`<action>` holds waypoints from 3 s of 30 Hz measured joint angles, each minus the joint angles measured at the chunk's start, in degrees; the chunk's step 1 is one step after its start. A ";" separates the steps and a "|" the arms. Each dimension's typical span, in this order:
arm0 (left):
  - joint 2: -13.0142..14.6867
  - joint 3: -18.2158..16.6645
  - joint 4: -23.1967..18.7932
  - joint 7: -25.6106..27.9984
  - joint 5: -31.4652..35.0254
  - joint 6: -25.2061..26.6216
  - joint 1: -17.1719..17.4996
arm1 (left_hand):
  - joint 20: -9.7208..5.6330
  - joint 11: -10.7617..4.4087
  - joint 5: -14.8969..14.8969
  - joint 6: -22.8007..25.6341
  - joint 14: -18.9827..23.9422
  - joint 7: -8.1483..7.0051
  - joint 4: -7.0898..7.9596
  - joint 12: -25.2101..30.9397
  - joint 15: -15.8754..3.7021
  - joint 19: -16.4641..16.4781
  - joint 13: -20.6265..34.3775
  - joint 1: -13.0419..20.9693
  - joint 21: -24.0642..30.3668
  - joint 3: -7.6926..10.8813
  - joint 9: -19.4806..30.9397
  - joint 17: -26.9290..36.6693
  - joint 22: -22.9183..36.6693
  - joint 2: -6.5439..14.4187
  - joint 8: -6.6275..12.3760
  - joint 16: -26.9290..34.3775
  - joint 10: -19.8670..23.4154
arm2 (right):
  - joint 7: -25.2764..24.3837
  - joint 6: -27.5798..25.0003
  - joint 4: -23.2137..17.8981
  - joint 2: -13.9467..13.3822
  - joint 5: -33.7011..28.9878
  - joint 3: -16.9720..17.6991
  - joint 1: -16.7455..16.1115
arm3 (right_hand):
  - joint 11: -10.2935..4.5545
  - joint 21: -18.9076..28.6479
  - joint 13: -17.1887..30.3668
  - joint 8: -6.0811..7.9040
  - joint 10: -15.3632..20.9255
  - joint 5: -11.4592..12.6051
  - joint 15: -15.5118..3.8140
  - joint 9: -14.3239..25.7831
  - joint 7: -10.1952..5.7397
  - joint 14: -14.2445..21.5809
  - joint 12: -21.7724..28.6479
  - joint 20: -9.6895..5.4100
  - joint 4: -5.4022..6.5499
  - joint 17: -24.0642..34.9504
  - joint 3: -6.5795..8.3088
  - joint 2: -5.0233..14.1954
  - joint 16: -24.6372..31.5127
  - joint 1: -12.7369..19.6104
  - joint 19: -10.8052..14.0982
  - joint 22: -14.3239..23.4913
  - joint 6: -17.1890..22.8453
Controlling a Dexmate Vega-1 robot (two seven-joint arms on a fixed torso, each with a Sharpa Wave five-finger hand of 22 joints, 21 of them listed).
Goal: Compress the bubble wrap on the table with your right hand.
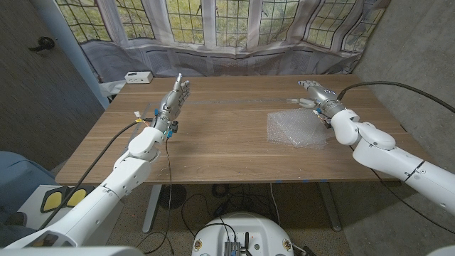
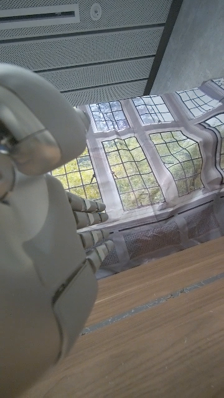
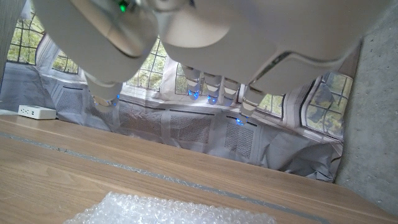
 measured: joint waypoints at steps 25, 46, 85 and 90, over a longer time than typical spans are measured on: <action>0.24 -0.25 -1.04 0.99 -0.16 1.03 0.69 | 0.12 0.00 0.00 -0.01 0.20 0.00 0.24 0.00 0.21 -0.11 0.00 0.00 0.00 0.24 0.00 -0.01 0.00 0.00 0.00 0.00 0.00 | 11.78 -6.66 -0.54 -0.04 -2.37 -5.63 6.11 | 1.20 0.44 0.27 0.00 -2.84 0.26 0.82 -0.01 1.40 -0.81 0.00 -0.01 0.00 -0.01 0.00 -1.33 0.00 1.33 0.00 -0.01 -4.11; 0.62 -0.31 -2.02 1.66 -0.09 1.86 1.36 | 0.41 0.00 -0.22 -0.01 0.20 0.00 -0.02 -0.48 0.20 -0.41 0.00 0.31 0.00 0.49 0.00 -0.01 0.00 0.31 -0.22 -0.22 0.00 | 16.83 -9.31 2.96 1.74 -3.65 -9.81 9.92 | 1.82 0.44 0.27 0.01 -5.70 0.67 0.80 -0.01 2.20 -2.43 0.01 -0.01 -0.17 -0.16 0.16 -2.00 0.00 3.06 0.01 -0.15 -7.57; 0.58 -0.07 -2.39 2.44 -0.05 3.20 1.26 | 0.66 0.00 -0.22 -0.01 -0.17 0.00 0.23 -0.45 0.13 -0.66 0.00 0.30 0.00 0.73 0.30 -0.02 0.00 0.30 -0.21 -0.22 0.00 | 20.26 -11.07 9.31 4.51 -1.86 -14.70 14.04 | 2.33 0.44 0.12 0.01 -8.05 0.89 1.30 -0.01 2.61 -3.97 0.01 0.08 -0.16 -0.15 0.16 -2.74 0.00 4.42 -0.52 -0.14 -9.20; 0.58 -0.06 -2.49 2.47 -0.04 3.23 1.36 | 0.66 0.00 -0.22 -0.01 -0.17 0.00 0.23 -0.45 0.13 -0.66 0.00 0.30 0.00 0.72 0.30 -0.02 0.00 0.30 -0.21 -0.22 0.00 | 20.52 -11.41 9.75 4.65 -1.83 -15.10 14.35 | 2.33 0.44 0.12 0.01 -8.05 0.89 1.30 -0.01 2.61 -3.97 0.01 0.08 -0.16 -0.15 0.16 -2.74 0.00 4.42 -0.52 0.01 -9.20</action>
